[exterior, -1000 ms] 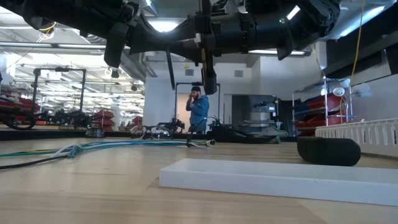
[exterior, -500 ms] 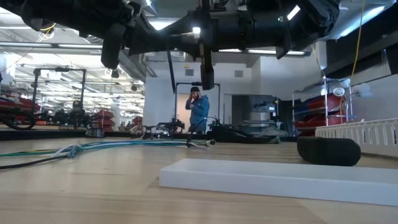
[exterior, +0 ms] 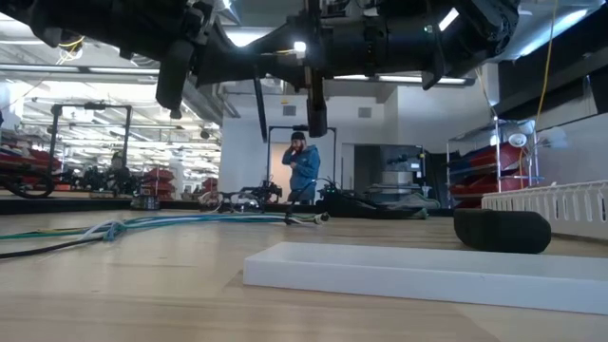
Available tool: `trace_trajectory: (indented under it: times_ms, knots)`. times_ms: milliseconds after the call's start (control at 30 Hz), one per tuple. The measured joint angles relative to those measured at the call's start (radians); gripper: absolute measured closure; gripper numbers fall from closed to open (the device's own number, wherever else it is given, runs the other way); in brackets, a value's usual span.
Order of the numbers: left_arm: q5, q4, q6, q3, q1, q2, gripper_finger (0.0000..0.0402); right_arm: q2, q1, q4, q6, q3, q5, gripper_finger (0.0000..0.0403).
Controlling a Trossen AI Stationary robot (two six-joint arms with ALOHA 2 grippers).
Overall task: Ziptie cables
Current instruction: Wrap the cable wires with the black zip tie
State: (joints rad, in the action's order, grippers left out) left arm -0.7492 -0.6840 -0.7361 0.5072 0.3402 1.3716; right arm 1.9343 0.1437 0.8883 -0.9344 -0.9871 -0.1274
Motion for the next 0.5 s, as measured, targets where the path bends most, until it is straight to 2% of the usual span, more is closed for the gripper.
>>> trace_trajectory:
  times_ms: [367, 500]
  knots:
    - [-0.003, -0.086, -0.021, 0.0, 0.0, 0.078, 0.0401, 0.0, -0.004, 0.017, 0.026, 0.004, -0.036, 0.0403]
    - [-0.035, -0.156, -0.032, -0.003, 0.002, 0.102, 0.0401, 0.0, 0.0, -0.017, 0.025, 0.004, -0.044, 0.0402]
